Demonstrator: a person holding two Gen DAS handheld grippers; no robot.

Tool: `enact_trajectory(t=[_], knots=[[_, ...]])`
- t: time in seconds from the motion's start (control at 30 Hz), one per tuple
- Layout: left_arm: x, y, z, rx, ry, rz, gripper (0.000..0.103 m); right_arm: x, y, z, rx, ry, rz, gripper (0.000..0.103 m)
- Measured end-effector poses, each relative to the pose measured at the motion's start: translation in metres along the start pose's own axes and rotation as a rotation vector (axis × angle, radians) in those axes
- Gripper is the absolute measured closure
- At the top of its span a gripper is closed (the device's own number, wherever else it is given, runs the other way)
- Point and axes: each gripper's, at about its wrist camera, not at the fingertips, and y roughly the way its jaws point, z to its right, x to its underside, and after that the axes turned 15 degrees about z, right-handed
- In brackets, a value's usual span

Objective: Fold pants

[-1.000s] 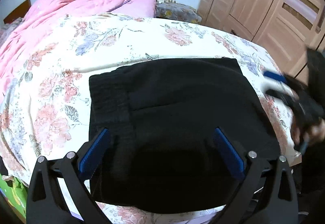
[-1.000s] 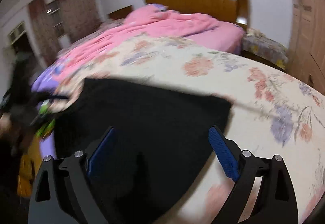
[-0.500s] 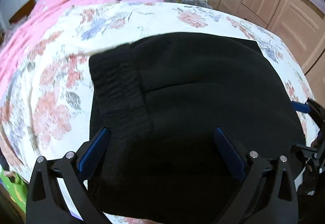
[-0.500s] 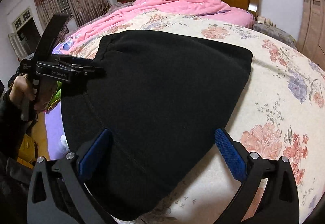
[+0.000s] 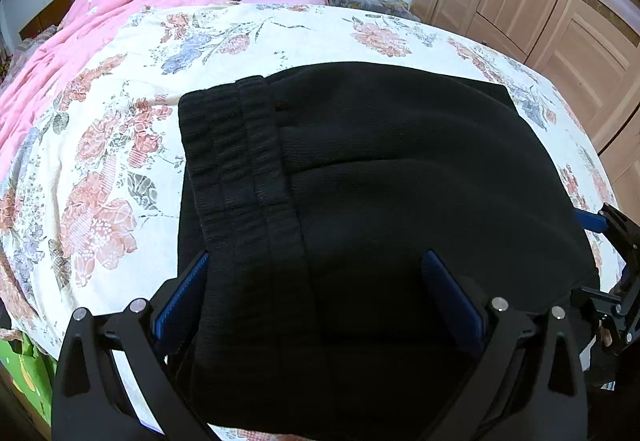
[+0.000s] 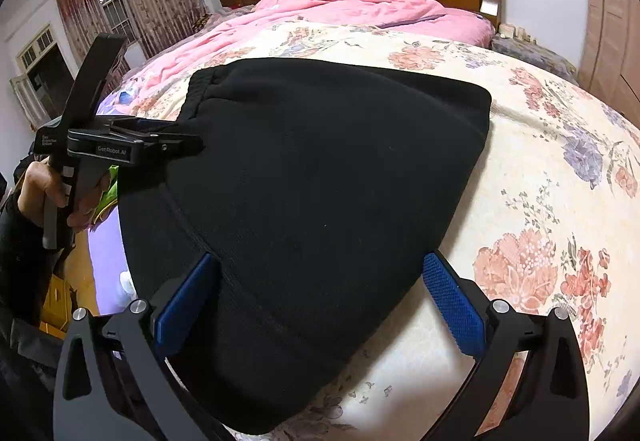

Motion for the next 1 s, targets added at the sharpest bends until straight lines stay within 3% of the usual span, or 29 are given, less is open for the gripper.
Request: enact_trajectory(t=[0.5,0.57,0.63,0.67,0.73,0.83,0.93,1.0], knots=[[-0.002,0.0,-0.001,-0.045,0.025,0.018,0.001,-0.001,-0.001,0.002,0.018,0.019,-0.017,0.005],[-0.005,-0.007,-0.003,-0.118,0.028,0.042,0.001,-0.007,-0.009,0.0,0.084,0.023,-0.016,0.005],[-0.01,-0.03,-0.007,-0.189,0.005,0.119,0.002,-0.015,-0.026,-0.006,0.19,0.007,0.033,0.005],[-0.014,-0.041,-0.009,-0.196,-0.014,0.161,0.002,-0.018,-0.032,-0.008,0.203,0.005,0.056,0.005],[-0.023,-0.058,-0.006,-0.13,-0.046,0.222,0.002,-0.022,-0.039,-0.01,0.19,0.024,0.088,0.005],[-0.041,-0.059,0.02,0.092,-0.023,0.199,0.002,-0.019,-0.03,-0.021,0.178,0.034,0.066,0.005],[-0.052,-0.028,0.041,0.296,-0.019,0.096,0.002,-0.01,-0.019,-0.043,0.072,0.015,0.065,0.005],[-0.054,0.007,0.042,0.312,-0.041,-0.011,0.002,-0.009,-0.013,-0.056,0.03,-0.007,0.061,0.005]])
